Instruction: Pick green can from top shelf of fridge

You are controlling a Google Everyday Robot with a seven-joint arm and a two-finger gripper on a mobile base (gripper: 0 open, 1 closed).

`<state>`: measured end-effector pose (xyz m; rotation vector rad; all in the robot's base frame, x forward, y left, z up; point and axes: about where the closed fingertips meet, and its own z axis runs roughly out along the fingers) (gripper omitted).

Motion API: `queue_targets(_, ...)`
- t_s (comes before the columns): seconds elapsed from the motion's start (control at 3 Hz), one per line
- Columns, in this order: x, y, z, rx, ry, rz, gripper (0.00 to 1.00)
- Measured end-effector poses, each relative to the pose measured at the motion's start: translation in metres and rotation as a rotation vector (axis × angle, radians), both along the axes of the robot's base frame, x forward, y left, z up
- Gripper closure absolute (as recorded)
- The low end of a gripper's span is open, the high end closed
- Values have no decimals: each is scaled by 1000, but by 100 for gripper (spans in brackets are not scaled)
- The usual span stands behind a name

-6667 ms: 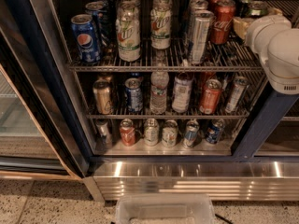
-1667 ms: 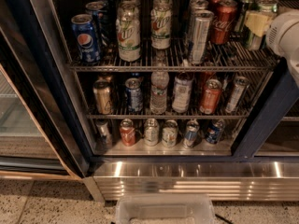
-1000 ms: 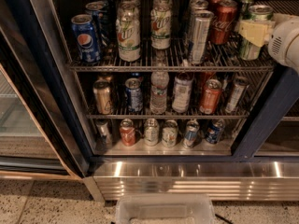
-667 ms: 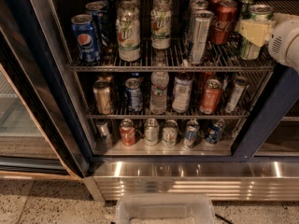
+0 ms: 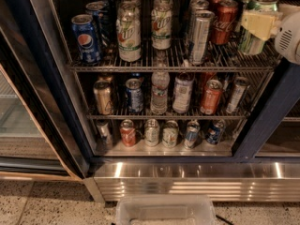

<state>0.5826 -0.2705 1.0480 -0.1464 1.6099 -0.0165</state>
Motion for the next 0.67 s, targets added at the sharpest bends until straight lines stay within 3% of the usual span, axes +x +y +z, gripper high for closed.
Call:
queue_targets(0.33, -26, -11, -1, 13, 7, -25, 100)
queue_targets(0.67, -26, -11, -1, 13, 7, -25, 100)
